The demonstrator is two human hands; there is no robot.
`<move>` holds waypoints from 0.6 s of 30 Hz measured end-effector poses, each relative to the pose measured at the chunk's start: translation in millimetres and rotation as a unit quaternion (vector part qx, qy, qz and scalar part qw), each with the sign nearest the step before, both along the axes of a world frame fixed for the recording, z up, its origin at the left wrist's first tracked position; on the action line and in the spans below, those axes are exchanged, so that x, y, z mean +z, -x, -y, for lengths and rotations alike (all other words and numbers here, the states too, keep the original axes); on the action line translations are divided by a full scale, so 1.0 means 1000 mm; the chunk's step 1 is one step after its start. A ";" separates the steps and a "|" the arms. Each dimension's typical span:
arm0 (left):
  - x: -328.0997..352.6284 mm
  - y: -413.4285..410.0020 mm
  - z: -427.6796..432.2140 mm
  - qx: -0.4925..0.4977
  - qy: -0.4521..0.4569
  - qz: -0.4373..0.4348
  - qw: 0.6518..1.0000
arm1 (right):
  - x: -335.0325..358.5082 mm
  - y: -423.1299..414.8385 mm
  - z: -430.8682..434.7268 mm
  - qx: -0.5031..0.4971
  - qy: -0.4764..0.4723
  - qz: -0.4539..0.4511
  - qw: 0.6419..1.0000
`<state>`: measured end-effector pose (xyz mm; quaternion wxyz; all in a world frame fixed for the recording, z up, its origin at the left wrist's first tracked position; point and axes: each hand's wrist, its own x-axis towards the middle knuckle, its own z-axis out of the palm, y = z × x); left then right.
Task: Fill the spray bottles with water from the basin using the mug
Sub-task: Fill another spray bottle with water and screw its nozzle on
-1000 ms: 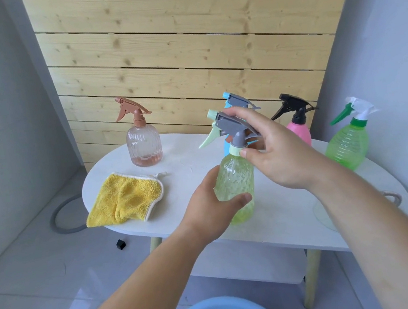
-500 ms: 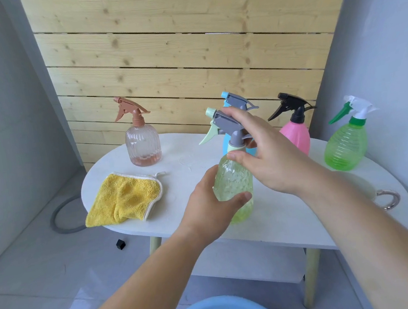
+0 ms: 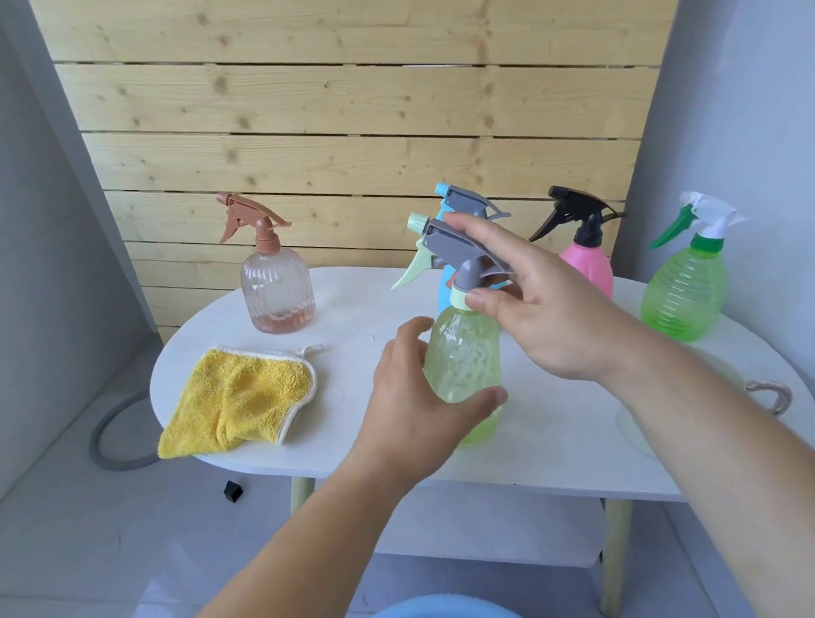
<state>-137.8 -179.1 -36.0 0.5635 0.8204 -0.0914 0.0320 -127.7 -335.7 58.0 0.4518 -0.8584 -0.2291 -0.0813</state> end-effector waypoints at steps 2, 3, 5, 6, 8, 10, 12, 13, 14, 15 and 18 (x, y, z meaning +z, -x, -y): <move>0.000 -0.001 0.000 -0.032 0.017 -0.014 0.999 | 0.000 0.000 0.000 0.002 -0.004 -0.009 1.000; 0.001 -0.003 -0.001 -0.032 0.011 -0.010 0.999 | 0.000 0.000 0.000 0.000 -0.006 -0.010 1.000; 0.001 -0.005 0.000 -0.008 0.006 0.009 1.000 | -0.001 0.000 0.001 -0.004 -0.017 -0.010 1.000; 0.001 -0.005 0.001 0.009 0.006 0.011 1.000 | -0.001 0.001 0.002 -0.004 -0.025 -0.009 1.000; 0.001 -0.005 0.002 0.006 0.001 0.008 1.000 | -0.001 0.001 0.003 -0.002 -0.035 -0.008 0.999; 0.001 -0.007 0.002 -0.028 -0.001 -0.010 1.000 | -0.002 0.000 0.003 0.003 -0.039 -0.007 0.999; 0.002 -0.011 -0.002 -0.038 -0.009 -0.011 0.999 | -0.003 0.000 0.004 0.004 -0.040 -0.006 0.999; 0.003 -0.011 -0.003 -0.030 -0.011 -0.004 0.999 | -0.003 0.000 0.004 0.003 -0.039 -0.005 0.999; 0.004 -0.010 -0.002 -0.012 -0.013 0.003 1.000 | -0.004 -0.001 0.004 0.001 -0.039 -0.004 0.999; 0.005 -0.009 -0.001 0.007 -0.021 0.011 1.000 | -0.004 -0.001 0.004 -0.003 -0.041 -0.003 0.999; 0.001 -0.005 0.003 -0.009 -0.014 0.005 1.000 | -0.006 -0.002 0.003 -0.006 -0.055 -0.004 0.998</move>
